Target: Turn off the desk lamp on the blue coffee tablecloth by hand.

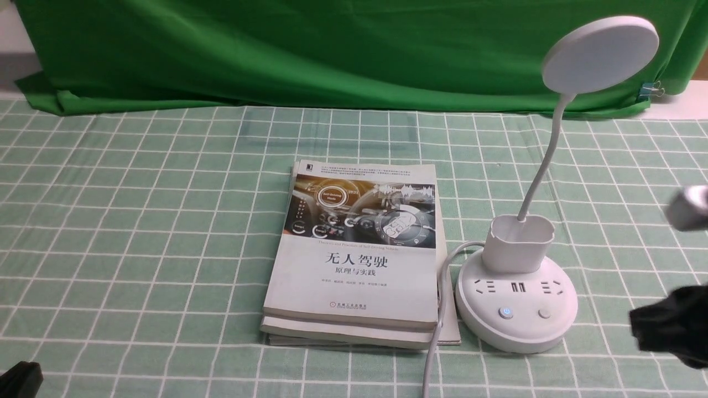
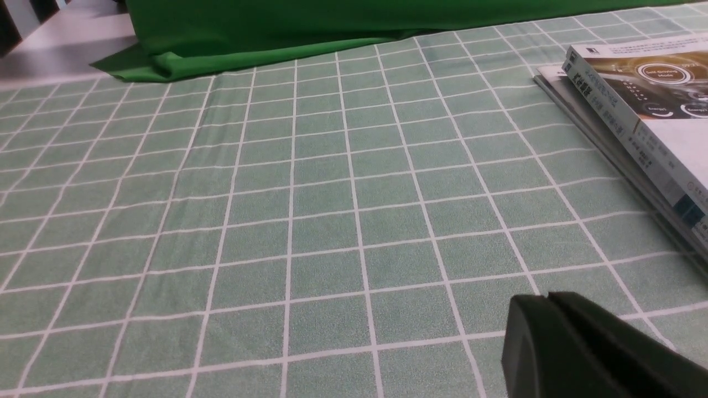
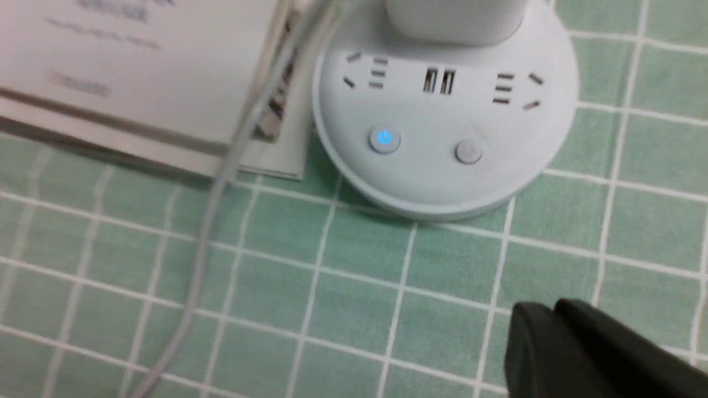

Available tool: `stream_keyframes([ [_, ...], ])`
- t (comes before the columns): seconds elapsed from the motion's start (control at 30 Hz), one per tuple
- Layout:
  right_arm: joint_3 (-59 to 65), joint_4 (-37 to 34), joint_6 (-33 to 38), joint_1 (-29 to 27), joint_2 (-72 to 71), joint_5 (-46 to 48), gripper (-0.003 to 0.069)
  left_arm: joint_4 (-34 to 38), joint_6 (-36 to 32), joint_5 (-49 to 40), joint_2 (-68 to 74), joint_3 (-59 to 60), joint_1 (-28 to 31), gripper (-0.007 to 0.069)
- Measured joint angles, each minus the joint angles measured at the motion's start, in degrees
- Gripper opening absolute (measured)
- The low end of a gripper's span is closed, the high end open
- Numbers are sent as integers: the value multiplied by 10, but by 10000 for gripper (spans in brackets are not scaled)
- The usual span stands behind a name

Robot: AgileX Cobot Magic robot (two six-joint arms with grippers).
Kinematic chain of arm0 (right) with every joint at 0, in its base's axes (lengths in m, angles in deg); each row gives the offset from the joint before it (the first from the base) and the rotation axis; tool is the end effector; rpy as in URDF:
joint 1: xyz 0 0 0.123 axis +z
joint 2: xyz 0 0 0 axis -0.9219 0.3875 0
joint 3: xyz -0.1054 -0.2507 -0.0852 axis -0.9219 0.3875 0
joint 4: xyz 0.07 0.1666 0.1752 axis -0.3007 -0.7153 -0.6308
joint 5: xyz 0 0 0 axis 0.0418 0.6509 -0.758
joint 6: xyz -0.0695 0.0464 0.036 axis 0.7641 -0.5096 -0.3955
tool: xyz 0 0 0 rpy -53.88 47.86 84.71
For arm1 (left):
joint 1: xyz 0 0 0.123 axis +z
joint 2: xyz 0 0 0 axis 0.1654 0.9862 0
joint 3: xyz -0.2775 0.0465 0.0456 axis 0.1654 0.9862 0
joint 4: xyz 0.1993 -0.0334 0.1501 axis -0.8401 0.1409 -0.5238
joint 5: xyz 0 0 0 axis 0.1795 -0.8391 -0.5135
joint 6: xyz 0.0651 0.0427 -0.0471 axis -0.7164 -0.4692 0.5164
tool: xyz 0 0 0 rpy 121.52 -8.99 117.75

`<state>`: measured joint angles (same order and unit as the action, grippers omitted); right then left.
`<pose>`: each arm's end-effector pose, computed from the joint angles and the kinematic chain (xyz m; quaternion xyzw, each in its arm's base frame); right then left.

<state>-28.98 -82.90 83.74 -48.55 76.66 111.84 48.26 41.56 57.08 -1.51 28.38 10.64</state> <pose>0.1500 0.0568 0.2799 -0.0962 0.9427 0.1033 0.3023 0.0544 -0.0043 0.1839 0.0883 0.7748 0.0457 0.6243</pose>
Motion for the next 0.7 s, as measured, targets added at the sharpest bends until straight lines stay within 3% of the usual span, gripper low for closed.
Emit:
stream_keyframes([
  [0.4,6,27,29,0,-172,-26,71,0,0,0,0,0,0,0],
  [0.6,87,36,50,-46,-239,-158,73,0,0,0,0,0,0,0],
  [0.7,194,39,56,-107,-313,-282,74,0,0,0,0,0,0,0],
])
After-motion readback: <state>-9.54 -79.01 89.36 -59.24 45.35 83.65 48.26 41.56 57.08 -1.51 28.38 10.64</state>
